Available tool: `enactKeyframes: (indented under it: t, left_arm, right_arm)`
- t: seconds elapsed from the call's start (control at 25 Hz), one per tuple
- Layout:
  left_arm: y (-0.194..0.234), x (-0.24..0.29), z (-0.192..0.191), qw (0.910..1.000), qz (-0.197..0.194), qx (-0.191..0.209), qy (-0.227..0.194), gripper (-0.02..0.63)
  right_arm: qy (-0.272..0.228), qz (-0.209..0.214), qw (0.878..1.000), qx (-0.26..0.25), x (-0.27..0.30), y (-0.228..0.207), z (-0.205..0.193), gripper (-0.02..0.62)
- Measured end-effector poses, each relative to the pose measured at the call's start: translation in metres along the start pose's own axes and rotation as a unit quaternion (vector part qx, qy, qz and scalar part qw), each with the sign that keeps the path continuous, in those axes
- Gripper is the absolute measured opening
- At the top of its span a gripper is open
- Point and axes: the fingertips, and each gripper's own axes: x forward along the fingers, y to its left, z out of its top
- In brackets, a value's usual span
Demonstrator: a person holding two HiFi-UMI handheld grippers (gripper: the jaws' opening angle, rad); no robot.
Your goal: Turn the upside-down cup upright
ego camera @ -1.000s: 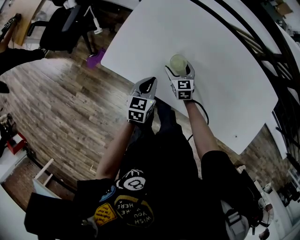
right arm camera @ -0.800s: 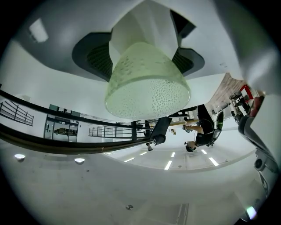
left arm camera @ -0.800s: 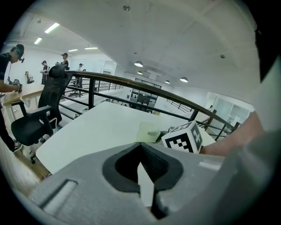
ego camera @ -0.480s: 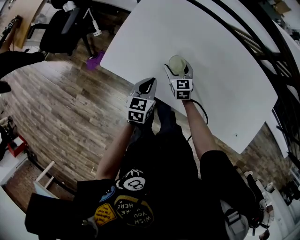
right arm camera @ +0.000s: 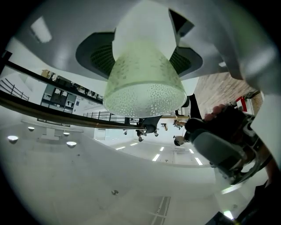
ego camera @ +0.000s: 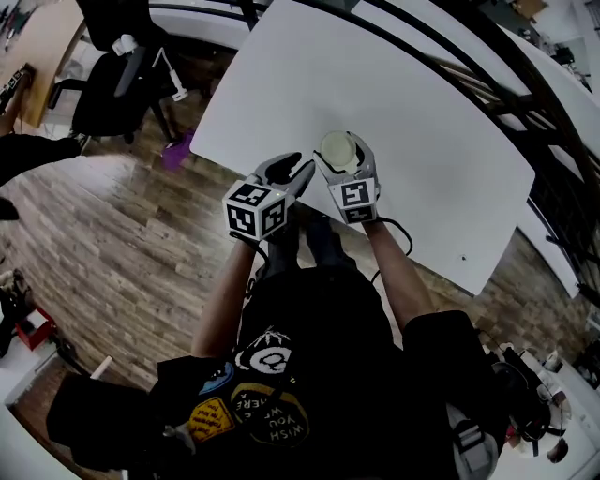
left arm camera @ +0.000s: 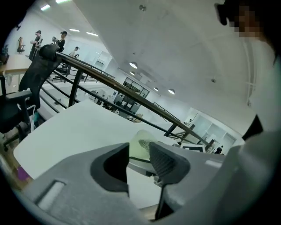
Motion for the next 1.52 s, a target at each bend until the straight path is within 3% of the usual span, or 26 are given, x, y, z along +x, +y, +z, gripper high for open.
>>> enactKeyframes:
  t: [0.08, 0.36, 0.52, 0.68, 0.8, 0.92, 1.04, 1.12, 1.24, 1.32, 1.36, 1.52]
  left_arm:
    - [-0.006, 0.006, 0.009, 0.9996, 0.014, 0.021, 0.013, 0.164]
    - [-0.014, 0.038, 0.002, 0.9897, 0.043, 0.071, 0.117, 0.166]
    - [-0.004, 0.043, -0.004, 0.9875, 0.067, 0.051, 0.133, 0.090]
    - [0.010, 0.045, -0.006, 0.9899, 0.072, 0.003, 0.122, 0.025]
    - [0.011, 0.042, -0.005, 0.9901, 0.061, -0.018, 0.125, 0.025]
    - [0.013, 0.042, -0.002, 0.9906, 0.062, -0.025, 0.119, 0.025]
    - [0.023, 0.038, 0.006, 0.9911, 0.079, -0.039, 0.100, 0.025]
    - [0.028, 0.035, 0.013, 0.9914, 0.088, -0.042, 0.087, 0.025]
    - [0.035, 0.031, 0.023, 0.9924, 0.094, -0.042, 0.068, 0.025]
    - [0.039, 0.029, 0.026, 0.9924, 0.096, -0.049, 0.059, 0.025]
    - [0.041, 0.028, 0.027, 0.9924, 0.097, -0.053, 0.054, 0.025]
    - [0.043, 0.030, 0.029, 0.9935, 0.098, -0.051, 0.031, 0.025]
  right_arm:
    - [-0.004, -0.003, 1.000, -0.005, -0.013, 0.001, 0.006, 0.365]
    - [0.001, -0.005, 1.000, -0.019, -0.023, 0.019, 0.019, 0.365]
    - [0.017, -0.037, 0.996, -0.080, -0.026, 0.015, 0.020, 0.367]
    - [0.012, -0.028, 0.995, -0.092, -0.026, 0.021, 0.020, 0.368]
    - [-0.006, -0.005, 0.998, -0.060, -0.028, 0.026, 0.018, 0.372]
    - [-0.021, 0.019, 0.999, 0.015, -0.031, 0.028, 0.017, 0.383]
    - [-0.026, 0.026, 0.997, 0.064, -0.035, 0.021, 0.014, 0.386]
    - [-0.020, 0.035, 0.992, 0.124, -0.039, 0.014, 0.008, 0.380]
    - [-0.034, 0.064, 0.963, 0.261, -0.042, 0.006, 0.005, 0.369]
    - [-0.056, 0.098, 0.927, 0.357, -0.042, 0.003, 0.005, 0.329]
    - [-0.069, 0.123, 0.901, 0.410, -0.043, 0.003, 0.007, 0.313]
    - [-0.113, 0.212, 0.775, 0.585, -0.042, -0.001, 0.014, 0.317]
